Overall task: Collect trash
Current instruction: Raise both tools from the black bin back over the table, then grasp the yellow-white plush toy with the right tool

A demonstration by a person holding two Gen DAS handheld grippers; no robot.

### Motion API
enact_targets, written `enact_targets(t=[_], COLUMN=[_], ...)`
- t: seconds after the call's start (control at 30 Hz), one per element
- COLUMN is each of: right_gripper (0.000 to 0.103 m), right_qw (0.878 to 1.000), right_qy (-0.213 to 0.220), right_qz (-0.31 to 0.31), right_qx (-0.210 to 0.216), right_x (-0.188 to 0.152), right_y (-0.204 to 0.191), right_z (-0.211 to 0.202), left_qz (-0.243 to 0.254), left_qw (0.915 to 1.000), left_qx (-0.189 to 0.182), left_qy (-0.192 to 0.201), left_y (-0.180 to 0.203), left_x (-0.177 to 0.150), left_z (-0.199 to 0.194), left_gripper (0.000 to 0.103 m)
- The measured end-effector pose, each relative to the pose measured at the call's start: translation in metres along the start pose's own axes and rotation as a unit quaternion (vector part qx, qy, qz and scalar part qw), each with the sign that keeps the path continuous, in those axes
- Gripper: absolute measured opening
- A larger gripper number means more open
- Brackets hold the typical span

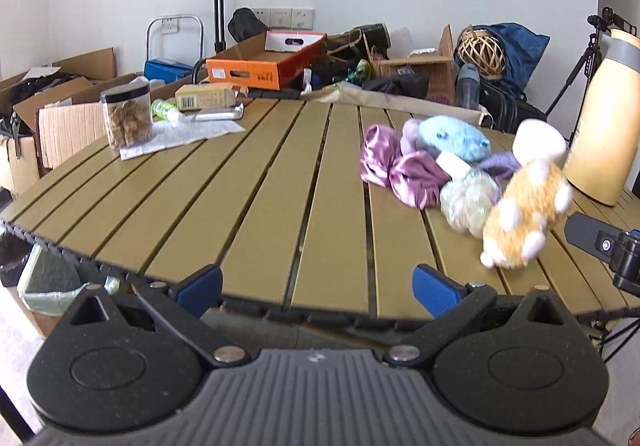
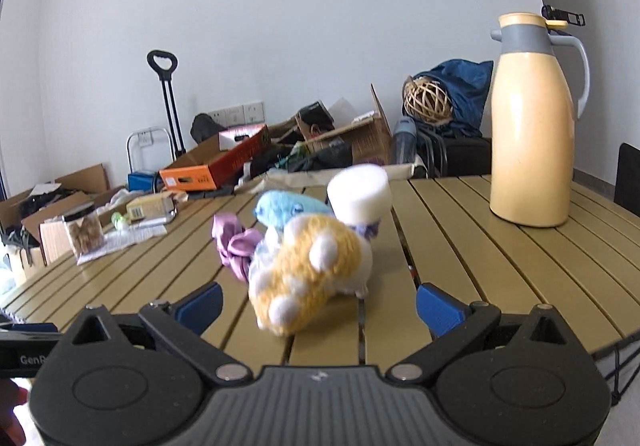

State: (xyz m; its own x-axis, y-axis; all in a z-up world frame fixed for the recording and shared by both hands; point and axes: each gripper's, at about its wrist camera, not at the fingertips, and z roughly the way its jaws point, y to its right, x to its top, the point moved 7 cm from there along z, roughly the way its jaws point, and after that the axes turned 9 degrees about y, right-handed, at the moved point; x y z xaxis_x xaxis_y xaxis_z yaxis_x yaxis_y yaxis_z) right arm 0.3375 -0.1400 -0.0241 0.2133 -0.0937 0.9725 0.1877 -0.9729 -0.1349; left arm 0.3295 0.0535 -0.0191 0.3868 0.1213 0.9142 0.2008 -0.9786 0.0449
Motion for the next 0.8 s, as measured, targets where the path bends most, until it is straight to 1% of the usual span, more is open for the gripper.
enact_targets(t=[0.13,0.37,0.5,0.67,0.8], right_gripper=[0.103,0.103,0.103,0.103,0.102], right_qw=[1.000,1.000,0.999,0.999,0.998], right_qy=[0.006,0.003,-0.008,-0.020,-0.036], right_qz=[0.003,0.000,0.000,0.001,0.030], right_qx=[-0.002,-0.019,-0.042,-0.046,-0.052], right_x=[0.005,0.012,0.005,-0.006,-0.014], right_y=[-0.004,-0.004,0.001,0.005,0.012], right_z=[0.019,0.053,0.068,0.082,0.094], left_qz=[0.002,-0.020,-0.034,-0.037,-0.036], left_qw=[1.0000,0.9997,0.9992,0.9991,0.9992], left_qx=[0.002,0.007,0.013,0.015,0.013], left_qy=[0.009,0.014,0.016,0.012,0.002], left_y=[0.002,0.006,0.007,0.010,0.012], left_x=[0.015,0.033,0.034,0.028,0.023], left_z=[0.012,0.035,0.047,0.060,0.068], left_gripper=[0.103,0.103,0.103,0.103,0.103])
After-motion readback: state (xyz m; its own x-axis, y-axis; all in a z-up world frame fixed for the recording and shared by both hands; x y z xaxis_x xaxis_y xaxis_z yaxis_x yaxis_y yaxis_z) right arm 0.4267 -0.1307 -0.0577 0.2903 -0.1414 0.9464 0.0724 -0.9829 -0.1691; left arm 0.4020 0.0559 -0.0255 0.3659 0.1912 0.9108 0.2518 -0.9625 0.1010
